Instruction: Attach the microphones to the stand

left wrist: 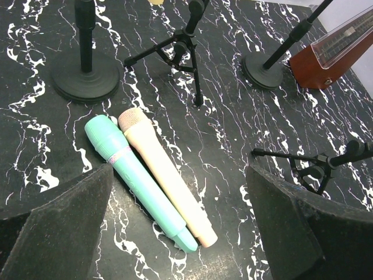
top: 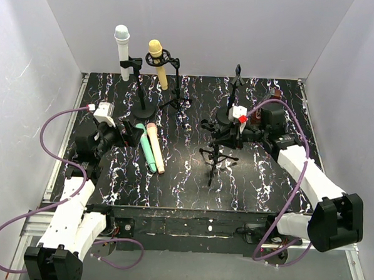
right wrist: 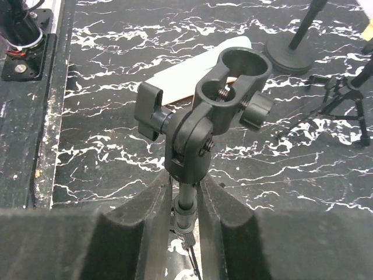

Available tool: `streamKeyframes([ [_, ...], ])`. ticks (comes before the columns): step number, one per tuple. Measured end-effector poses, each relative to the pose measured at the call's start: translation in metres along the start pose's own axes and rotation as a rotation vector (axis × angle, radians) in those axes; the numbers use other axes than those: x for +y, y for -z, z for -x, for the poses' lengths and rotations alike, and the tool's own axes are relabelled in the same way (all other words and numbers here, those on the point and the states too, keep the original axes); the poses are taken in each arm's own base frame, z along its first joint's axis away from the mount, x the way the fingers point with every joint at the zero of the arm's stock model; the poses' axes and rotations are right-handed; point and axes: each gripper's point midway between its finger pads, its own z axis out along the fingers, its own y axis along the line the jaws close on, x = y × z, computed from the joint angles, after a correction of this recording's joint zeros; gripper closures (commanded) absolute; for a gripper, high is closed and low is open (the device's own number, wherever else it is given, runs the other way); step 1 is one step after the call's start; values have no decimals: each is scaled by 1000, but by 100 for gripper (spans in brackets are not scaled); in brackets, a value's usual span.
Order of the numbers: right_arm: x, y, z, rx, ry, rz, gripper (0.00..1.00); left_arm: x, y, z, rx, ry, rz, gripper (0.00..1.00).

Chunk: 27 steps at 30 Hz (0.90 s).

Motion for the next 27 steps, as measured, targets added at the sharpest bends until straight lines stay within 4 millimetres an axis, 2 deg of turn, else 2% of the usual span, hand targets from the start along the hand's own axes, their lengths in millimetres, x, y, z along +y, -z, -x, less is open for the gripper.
streamKeyframes([
  [6,-2,16,9,-15,3,-72,61,-3,-2,-2,10,13,-19,2],
  [16,-8,51,2,37,-49,-252,49,-4,-10,-15,64,117,-26,2],
  [17,-6,55,0,43,-55,-267,45,-5,-11,-17,75,139,-32,2],
  [20,1,65,-5,69,-86,-306,15,-10,-12,-25,113,221,-47,3],
  [21,3,68,-6,81,-96,-319,8,-12,-12,-28,127,253,-51,4],
  [27,19,81,-29,188,-255,-362,5,-19,-10,-40,184,416,-38,9],
])
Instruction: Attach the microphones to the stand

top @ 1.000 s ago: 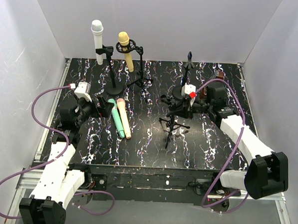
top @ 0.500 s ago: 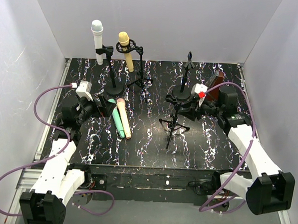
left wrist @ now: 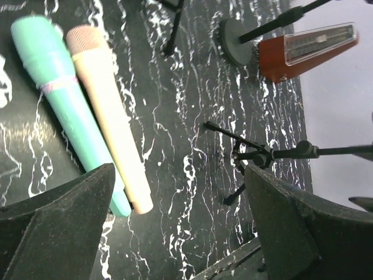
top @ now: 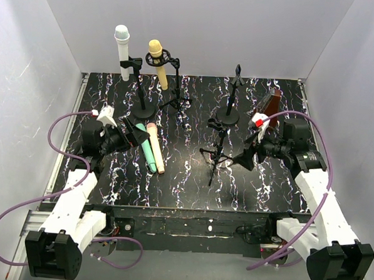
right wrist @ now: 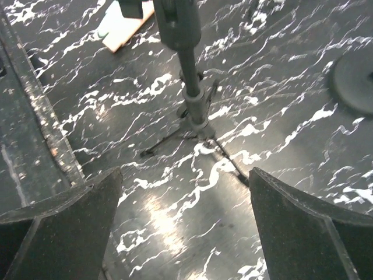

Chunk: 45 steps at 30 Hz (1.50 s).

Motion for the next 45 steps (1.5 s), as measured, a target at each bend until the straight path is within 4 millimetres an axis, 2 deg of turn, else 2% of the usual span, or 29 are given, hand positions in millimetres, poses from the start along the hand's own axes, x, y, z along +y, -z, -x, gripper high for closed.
streamKeyframes([
  [5,15,5,-20,70,-118,79,6,19,-5,-21,64,74,149,13],
  [8,21,2,-25,66,-181,140,6,21,-18,-38,136,66,248,17],
  [9,21,2,-27,59,-204,153,6,23,-24,-43,168,59,298,21],
  [12,4,7,-34,26,-280,121,7,34,-40,-49,211,50,409,51],
  [13,-3,10,-36,14,-305,105,7,41,-44,-50,217,51,451,54],
  [16,-17,15,-43,-8,-378,82,8,66,-52,-55,247,39,568,54],
  [19,-25,18,-50,-16,-430,76,9,83,-55,-57,270,18,650,54],
  [26,-22,21,-47,-33,-426,89,9,96,-70,-46,269,-32,722,53],
  [38,-20,24,-43,-52,-404,91,9,126,-96,-68,405,-89,791,52],
  [45,-22,25,-43,-56,-404,85,9,134,-100,-75,430,-99,806,53],
])
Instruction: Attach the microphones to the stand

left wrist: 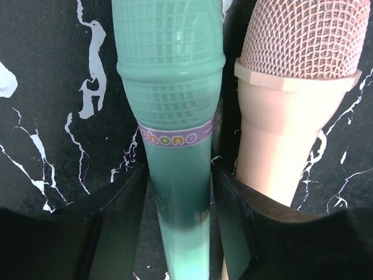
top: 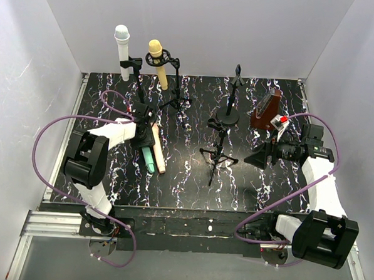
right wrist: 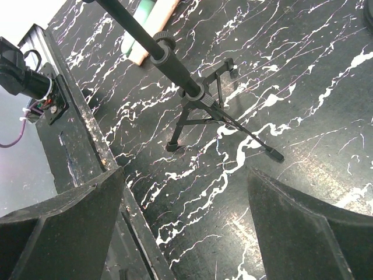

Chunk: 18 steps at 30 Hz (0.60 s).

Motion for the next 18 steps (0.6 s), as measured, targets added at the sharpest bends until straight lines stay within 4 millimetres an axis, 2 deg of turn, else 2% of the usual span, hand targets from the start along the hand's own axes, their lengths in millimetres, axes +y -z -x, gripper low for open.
streamKeyframes([
  [1,0,0,0,0,0,0,9,0,0,0,-1,-1,1,54],
  [7,0,1,0,-3,6,2,9,2,-2,2,-9,-5,2,83],
  [11,0,1,0,-4,4,0,9,4,-1,3,-18,-6,-3,96],
  [15,0,2,-1,-4,-3,-2,9,14,7,-5,-22,-19,0,100],
  [18,-1,3,-1,-4,-4,-3,9,22,27,-9,-46,-32,-17,100],
])
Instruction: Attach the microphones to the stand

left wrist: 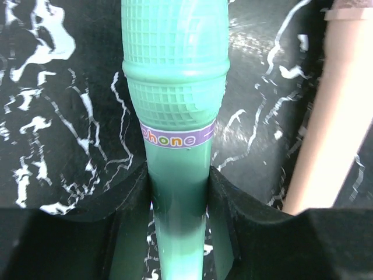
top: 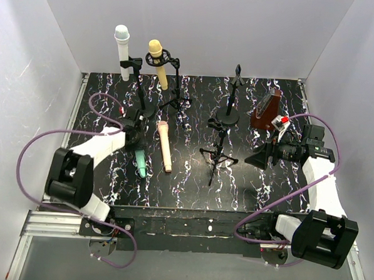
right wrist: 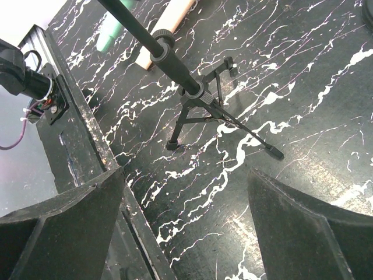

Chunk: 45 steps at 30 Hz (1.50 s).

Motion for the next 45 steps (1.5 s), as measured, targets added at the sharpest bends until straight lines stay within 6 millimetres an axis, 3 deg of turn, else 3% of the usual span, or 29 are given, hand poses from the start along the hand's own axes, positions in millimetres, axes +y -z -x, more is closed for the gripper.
streamKeyframes([
  [5,0,0,0,1,1,0,9,-3,53,13,-129,-22,-128,100],
  [14,-1,1,0,-3,18,-1,9,-36,164,21,-419,-172,-545,100],
  [19,-1,1,1,-8,24,2,9,-53,209,22,-531,-258,-718,100],
  [22,-2,2,1,-12,28,1,9,-64,229,19,-567,-306,-819,100],
  [31,-2,3,1,-15,35,0,9,-90,257,11,-564,-408,-1022,100],
  [45,-4,4,-1,-10,29,0,9,-125,333,35,-710,-551,-1256,100],
])
